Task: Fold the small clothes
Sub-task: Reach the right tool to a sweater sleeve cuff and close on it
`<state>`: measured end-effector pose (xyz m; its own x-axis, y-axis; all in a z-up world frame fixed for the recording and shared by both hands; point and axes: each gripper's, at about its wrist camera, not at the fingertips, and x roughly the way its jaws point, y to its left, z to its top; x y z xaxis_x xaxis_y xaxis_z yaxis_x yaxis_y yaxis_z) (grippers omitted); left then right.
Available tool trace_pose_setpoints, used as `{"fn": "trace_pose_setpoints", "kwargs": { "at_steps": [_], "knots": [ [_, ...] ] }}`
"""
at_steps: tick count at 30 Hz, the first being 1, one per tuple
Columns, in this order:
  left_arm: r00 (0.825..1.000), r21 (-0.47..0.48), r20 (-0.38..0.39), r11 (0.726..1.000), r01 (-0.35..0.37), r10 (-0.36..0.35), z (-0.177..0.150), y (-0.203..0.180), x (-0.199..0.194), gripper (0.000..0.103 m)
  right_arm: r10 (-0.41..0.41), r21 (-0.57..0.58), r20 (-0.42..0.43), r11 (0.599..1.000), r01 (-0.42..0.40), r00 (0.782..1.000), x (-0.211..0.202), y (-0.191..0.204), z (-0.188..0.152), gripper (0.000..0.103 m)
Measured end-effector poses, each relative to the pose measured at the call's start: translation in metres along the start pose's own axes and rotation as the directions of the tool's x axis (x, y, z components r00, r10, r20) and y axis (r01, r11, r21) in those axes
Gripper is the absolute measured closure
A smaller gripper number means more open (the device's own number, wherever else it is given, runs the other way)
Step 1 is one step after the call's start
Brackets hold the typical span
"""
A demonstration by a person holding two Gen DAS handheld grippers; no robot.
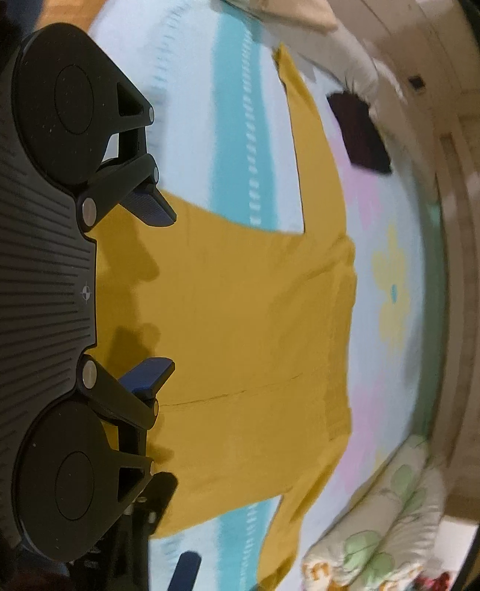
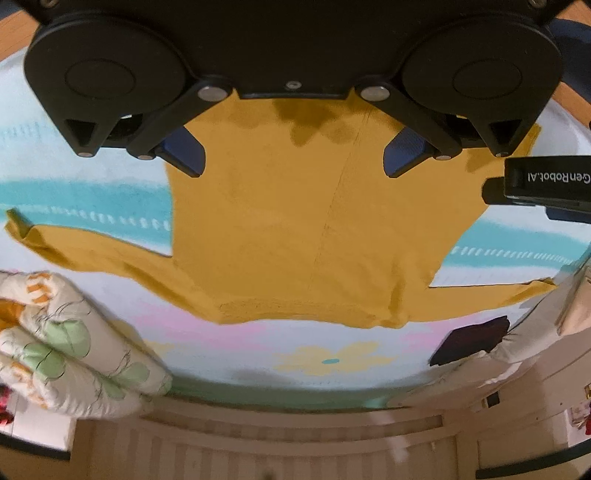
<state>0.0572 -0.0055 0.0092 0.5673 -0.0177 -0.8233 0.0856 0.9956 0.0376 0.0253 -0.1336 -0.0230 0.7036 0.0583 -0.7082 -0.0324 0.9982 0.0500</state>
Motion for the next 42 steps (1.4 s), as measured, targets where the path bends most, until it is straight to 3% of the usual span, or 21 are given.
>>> {"fn": "trace_pose_setpoints", "kwargs": {
  "at_steps": [5, 7, 11, 14, 17, 22, 27, 34, 42],
  "knots": [
    [1.0, 0.036, -0.006, 0.999, 0.005, -0.005, 0.031, -0.007, 0.026, 0.027, 0.046, 0.068, -0.068, 0.997, -0.041, 0.997, 0.032, -0.025, 0.023, 0.021],
    [1.0, 0.044, -0.01, 0.999, 0.019, -0.019, 0.05, -0.01, 0.037, 0.028, 0.02, 0.086, -0.084, 0.996, -0.013, 0.996, 0.043, -0.041, 0.036, 0.023],
    [1.0, 0.077, -0.019, 0.997, 0.026, -0.024, 0.078, -0.021, 0.054, 0.034, -0.009, 0.146, -0.117, 0.989, 0.026, 0.993, 0.061, -0.088, 0.061, 0.037],
    [0.999, 0.087, -0.019, 0.996, 0.031, -0.029, 0.096, -0.028, 0.065, 0.035, -0.03, 0.214, -0.116, 0.975, 0.054, 0.993, 0.07, -0.133, 0.073, 0.04],
    [0.999, 0.098, -0.018, 0.995, 0.031, -0.029, 0.111, -0.036, 0.077, 0.035, -0.11, 0.263, -0.135, 0.954, 0.142, 0.985, 0.082, -0.181, 0.081, 0.045],
    [0.999, 0.087, -0.039, 0.996, 0.038, -0.034, 0.126, -0.038, 0.107, 0.035, -0.205, 0.399, -0.191, 0.877, 0.267, 0.96, 0.105, -0.268, 0.073, 0.048],
    [0.995, 0.068, -0.096, 0.997, 0.027, -0.02, 0.126, -0.036, 0.152, 0.036, -0.236, 0.558, -0.201, 0.77, 0.309, 0.951, 0.125, -0.334, 0.056, 0.049],
    [0.989, 0.121, -0.147, 0.993, -0.004, 0.022, 0.115, -0.036, 0.183, 0.037, -0.313, 0.593, -0.208, 0.713, 0.374, 0.927, 0.135, -0.365, 0.054, 0.047],
    [0.99, 0.072, -0.141, 0.997, 0.031, -0.021, 0.107, -0.03, 0.192, 0.037, -0.338, 0.718, -0.189, 0.592, 0.365, 0.922, 0.15, -0.405, 0.043, 0.041]
  ]
}}
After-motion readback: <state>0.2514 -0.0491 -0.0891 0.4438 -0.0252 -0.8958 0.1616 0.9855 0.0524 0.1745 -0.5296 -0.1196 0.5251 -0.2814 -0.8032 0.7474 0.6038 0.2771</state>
